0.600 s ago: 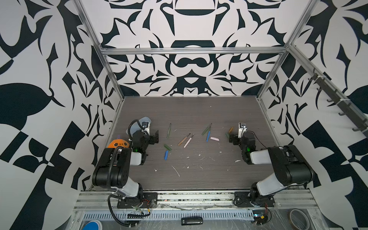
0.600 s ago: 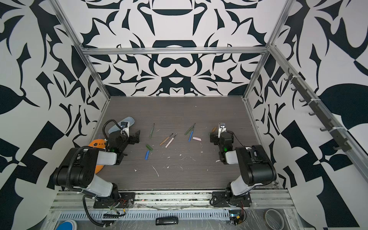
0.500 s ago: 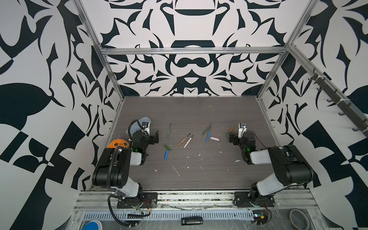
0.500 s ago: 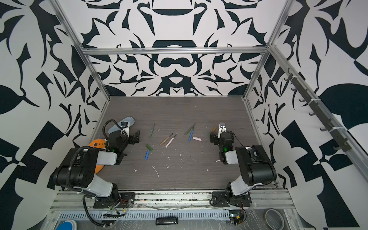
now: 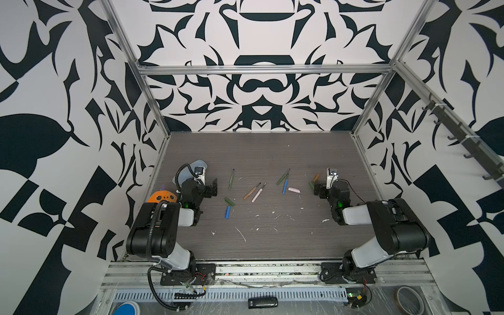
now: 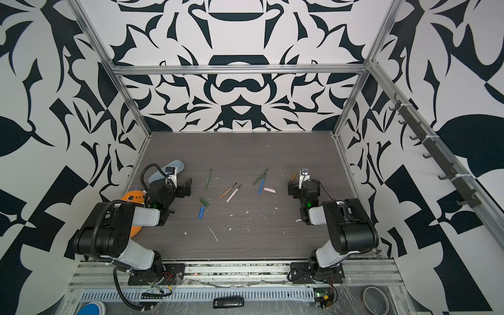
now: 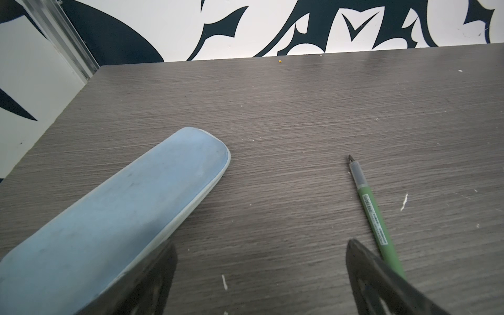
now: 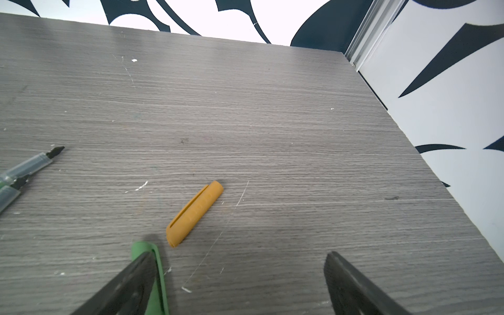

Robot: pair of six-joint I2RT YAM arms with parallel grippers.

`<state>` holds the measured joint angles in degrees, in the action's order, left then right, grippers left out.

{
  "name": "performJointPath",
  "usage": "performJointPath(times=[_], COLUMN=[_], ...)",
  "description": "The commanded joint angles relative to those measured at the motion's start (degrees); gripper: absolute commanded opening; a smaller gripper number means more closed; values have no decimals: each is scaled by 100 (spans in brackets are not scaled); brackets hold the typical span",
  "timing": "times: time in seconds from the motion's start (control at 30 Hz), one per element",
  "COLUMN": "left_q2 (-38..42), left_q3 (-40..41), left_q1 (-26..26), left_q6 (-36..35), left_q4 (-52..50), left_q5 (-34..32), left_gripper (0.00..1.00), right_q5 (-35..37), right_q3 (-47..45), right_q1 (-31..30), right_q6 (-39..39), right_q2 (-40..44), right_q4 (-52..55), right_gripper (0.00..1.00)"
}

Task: Insert pens into pen caps
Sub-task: Pick up a pen from the center of the table.

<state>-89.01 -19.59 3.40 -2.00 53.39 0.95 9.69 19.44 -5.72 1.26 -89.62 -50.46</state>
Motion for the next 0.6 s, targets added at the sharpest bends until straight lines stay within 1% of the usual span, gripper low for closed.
performJointPath(times=[0.0,0.47,0.57], left_q2=[-28,-54,-46], left_q3=[-19,-98,-161], left_q1=[12,7,-129], left_q6=[-62,-90,-17], left_q4=[190,72,-73], left_q5=[53,26,259], left_gripper=[99,99,99], right_q5=[85,85,83], right_q3=[104,86,75], right_q1=[-10,-12,-17], right_q6=[-64,-88,-64], right_q2=[42,46,42], right_q4=[-184,-188,-218], right_gripper=[100,100,100])
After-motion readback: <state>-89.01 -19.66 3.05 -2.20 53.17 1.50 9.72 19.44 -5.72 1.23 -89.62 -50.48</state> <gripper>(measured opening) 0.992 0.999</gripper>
